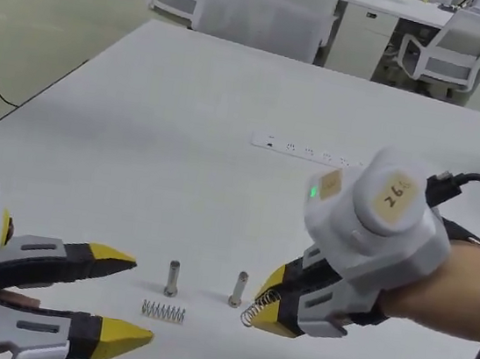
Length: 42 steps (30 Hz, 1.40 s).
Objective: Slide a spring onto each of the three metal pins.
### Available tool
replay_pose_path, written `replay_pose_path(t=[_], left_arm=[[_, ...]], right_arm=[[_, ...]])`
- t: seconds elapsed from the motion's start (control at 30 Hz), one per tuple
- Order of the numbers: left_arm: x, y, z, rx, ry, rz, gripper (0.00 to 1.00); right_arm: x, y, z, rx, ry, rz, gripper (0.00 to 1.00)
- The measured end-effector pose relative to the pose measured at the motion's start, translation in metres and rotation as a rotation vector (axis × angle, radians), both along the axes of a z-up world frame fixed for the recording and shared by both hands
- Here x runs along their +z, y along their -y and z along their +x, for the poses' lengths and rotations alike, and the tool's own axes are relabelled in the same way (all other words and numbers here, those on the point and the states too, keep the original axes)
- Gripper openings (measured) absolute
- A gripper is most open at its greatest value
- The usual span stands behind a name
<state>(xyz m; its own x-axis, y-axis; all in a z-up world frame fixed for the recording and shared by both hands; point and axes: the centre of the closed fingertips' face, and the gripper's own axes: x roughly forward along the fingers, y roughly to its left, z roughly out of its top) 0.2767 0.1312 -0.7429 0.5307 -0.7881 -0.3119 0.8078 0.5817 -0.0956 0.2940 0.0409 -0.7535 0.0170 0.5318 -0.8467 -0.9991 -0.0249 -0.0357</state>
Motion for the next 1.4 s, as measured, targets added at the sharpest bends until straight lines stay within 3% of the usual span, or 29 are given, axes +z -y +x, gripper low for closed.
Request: replay_pose_path(t=[0.37,0.83,0.93,1.2,1.4], left_arm=[[-0.008,-0.002,0.002,0.028,-0.012,0.005,0.47],[-0.013,0.001,0.000,0.009,-0.007,0.044,0.49],[-0.014,0.001,0.000,0.007,-0.006,0.050,0.49],[-0.018,0.000,-0.001,0.000,0.000,0.077,0.49],[-0.017,0.000,0.000,0.006,0.004,0.073,0.49]], right_arm=[[0.002,0.010,0.020,-0.011,0.035,-0.043,0.08],[0.005,0.001,0.048,-0.002,0.095,-0.099,0.08],[0.000,0.000,0.057,-0.004,0.116,-0.122,0.08],[-0.013,-0.008,0.066,0.007,0.120,-0.151,0.08],[-0.025,-0.011,0.072,0.016,0.124,-0.182,0.08]])
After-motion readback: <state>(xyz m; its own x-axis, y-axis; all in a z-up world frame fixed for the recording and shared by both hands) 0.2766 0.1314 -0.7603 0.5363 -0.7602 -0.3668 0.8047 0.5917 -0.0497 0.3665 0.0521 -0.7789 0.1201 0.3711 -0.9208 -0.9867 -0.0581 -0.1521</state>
